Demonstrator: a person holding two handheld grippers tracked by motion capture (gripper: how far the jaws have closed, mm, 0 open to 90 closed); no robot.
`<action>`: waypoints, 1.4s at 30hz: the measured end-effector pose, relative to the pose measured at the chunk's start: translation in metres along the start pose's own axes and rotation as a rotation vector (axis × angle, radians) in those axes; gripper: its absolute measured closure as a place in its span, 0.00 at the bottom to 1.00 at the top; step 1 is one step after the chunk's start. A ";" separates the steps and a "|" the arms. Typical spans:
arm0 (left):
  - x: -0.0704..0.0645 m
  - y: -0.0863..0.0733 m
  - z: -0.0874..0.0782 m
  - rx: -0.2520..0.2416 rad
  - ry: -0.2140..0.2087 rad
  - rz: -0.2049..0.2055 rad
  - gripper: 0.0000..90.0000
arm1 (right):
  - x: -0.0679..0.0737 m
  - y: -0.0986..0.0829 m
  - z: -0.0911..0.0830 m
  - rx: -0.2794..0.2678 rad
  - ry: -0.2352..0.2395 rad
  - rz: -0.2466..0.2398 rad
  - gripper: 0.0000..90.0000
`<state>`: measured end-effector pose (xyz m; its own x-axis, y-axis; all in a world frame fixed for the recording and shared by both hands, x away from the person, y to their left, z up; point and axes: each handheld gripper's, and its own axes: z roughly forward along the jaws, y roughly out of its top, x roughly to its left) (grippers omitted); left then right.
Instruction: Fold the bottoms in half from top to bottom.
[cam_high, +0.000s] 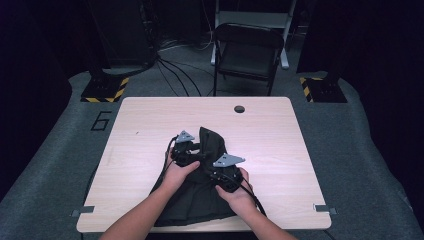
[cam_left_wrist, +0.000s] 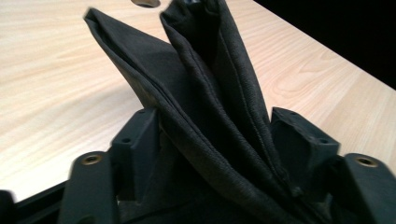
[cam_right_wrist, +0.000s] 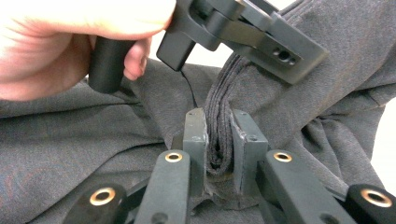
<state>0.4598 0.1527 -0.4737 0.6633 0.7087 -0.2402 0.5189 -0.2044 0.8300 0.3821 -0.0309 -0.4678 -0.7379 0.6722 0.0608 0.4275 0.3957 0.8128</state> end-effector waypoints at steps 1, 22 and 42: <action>-0.001 0.000 0.001 0.001 -0.011 0.004 0.46 | 0.001 0.000 0.000 0.000 0.000 0.003 0.86; -0.014 0.045 -0.026 -0.026 -0.081 0.154 0.90 | 0.020 0.001 -0.022 -0.075 0.040 -0.047 0.67; -0.010 0.094 -0.070 -0.093 -0.116 0.217 0.90 | 0.014 -0.027 0.008 0.100 0.024 -0.102 0.67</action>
<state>0.4643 0.1736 -0.3582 0.8137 0.5721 -0.1030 0.3093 -0.2761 0.9100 0.3640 -0.0273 -0.4932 -0.7918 0.6107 -0.0045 0.3987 0.5224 0.7537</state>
